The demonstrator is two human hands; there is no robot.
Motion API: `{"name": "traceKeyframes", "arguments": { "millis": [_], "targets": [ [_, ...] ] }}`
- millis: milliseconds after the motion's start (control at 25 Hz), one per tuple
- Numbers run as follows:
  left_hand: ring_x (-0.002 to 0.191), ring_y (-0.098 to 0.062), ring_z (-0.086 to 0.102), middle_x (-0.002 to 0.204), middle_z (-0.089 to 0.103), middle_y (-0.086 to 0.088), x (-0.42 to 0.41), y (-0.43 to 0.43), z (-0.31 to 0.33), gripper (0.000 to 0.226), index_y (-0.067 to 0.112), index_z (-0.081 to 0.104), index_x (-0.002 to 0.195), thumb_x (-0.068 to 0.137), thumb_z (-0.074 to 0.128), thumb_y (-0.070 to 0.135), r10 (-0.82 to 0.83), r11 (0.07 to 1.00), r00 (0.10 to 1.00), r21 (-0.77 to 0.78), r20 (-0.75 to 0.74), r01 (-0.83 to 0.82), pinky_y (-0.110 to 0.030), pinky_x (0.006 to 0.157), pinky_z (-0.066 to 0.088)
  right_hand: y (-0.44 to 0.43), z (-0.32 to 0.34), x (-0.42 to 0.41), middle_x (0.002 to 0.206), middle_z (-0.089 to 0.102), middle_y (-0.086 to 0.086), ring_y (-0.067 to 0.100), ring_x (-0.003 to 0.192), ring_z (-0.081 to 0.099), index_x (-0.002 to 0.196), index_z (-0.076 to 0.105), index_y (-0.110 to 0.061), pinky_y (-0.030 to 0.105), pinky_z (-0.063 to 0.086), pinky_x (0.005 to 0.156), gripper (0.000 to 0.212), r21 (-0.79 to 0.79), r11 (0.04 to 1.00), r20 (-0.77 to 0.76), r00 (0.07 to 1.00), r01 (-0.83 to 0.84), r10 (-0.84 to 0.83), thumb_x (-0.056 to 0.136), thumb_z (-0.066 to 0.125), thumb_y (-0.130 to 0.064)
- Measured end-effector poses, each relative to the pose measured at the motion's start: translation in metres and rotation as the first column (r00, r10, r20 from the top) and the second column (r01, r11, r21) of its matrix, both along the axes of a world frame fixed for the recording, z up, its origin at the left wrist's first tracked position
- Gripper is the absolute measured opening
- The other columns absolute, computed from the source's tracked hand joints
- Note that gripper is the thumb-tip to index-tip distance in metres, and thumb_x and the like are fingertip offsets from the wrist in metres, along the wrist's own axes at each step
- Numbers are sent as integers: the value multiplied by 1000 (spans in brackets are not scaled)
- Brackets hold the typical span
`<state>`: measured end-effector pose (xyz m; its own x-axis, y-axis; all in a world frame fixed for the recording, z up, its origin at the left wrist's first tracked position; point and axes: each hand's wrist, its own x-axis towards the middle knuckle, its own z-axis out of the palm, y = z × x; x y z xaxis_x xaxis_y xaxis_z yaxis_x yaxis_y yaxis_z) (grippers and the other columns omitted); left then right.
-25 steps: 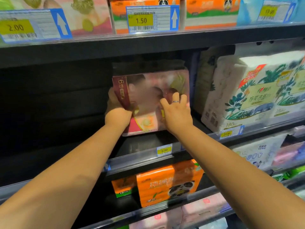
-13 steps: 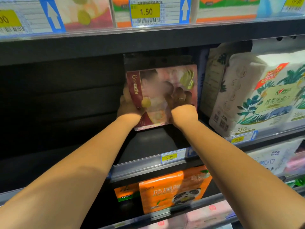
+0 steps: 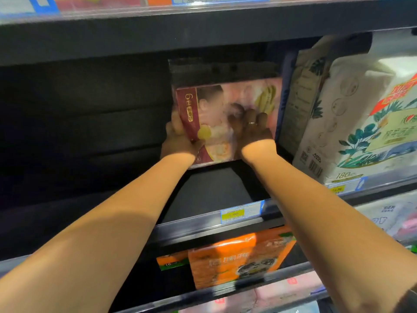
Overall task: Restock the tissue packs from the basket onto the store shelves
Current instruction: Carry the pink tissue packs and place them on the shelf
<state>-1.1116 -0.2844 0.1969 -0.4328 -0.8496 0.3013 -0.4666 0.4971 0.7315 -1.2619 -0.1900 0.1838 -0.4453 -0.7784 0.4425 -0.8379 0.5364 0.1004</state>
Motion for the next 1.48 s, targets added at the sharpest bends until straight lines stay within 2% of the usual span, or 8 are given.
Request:
{"name": "traceKeyframes", "arguments": {
  "millis": [200, 320, 440, 600, 880, 1080, 1240, 1480],
  "targets": [
    [117, -24, 52, 140, 39, -1, 9, 9, 6, 102, 41, 11, 145, 71, 80, 30, -40, 995, 993, 90, -112, 50, -44, 95, 47, 20, -10, 2, 153, 19, 20, 43, 135, 25, 152, 18, -26, 52, 45, 97, 81, 122, 992, 20, 1000, 15, -18, 86, 63, -27],
    [108, -22, 55, 132, 51, -4, 30, 15, 0, 72, 24, 40, 141, 80, 71, 45, -121, 989, 976, -58, 182, 133, -30, 84, 43, 43, -6, 18, 138, 44, 21, 41, 125, 40, 143, 36, -19, 50, 40, 98, 68, 147, 988, 103, 993, 49, -64, 86, 64, -45],
    [104, -29, 59, 118, 62, -9, 57, 31, -1, 56, 11, 56, 124, 86, 63, 52, -137, 969, 921, -145, 365, 201, -31, 77, 43, 65, -7, 46, 139, 41, 22, 40, 130, 31, 145, 32, -19, 52, 28, 109, 73, 7, 997, 24, 997, 76, -76, 86, 60, -52],
    [115, -29, 51, 130, 47, -13, 88, 57, 8, 73, 13, 36, 137, 84, 63, 54, -181, 887, 916, -342, 359, 309, -38, 90, 48, 93, -11, 94, 145, 37, 19, 39, 142, 19, 145, 35, -23, 54, 15, 115, 68, -149, 980, -3, 991, 135, -137, 88, 54, -54],
    [146, -29, 15, 159, 19, -7, 124, 98, -20, 83, 19, 18, 152, 87, 57, 54, -405, 658, 818, -491, 408, 570, -43, 119, 20, 158, -49, 173, 141, 45, 22, 42, 138, 31, 138, 50, -21, 60, 27, 110, 64, -211, 935, 12, 958, 283, -287, 84, 57, -55],
    [136, -41, 34, 148, 39, -18, 137, 146, -85, 78, 10, 37, 144, 79, 53, 52, -597, 482, 671, -472, 440, 739, -52, 113, 30, 222, -112, 222, 135, 49, 23, 45, 130, 40, 134, 53, -20, 58, 34, 106, 66, -134, 878, 88, 887, 461, -453, 79, 52, -56],
    [145, -35, 19, 155, 28, -12, 149, 181, -140, 76, 15, 30, 149, 87, 56, 50, -664, 438, 548, -330, 508, 836, -48, 115, 20, 272, -168, 254, 130, 52, 26, 48, 123, 46, 130, 57, -17, 57, 40, 102, 67, -18, 823, 162, 814, 568, -558, 75, 70, -51],
    [146, -32, 11, 158, 18, -10, 143, 233, -234, 77, 19, 14, 152, 91, 48, 52, -678, 313, 313, -124, 665, 942, -44, 119, 14, 338, -249, 282, 134, 50, 22, 46, 123, 45, 131, 51, -22, 56, 40, 101, 63, 156, 723, 317, 659, 673, -682, 77, 64, -52]
  ]
}}
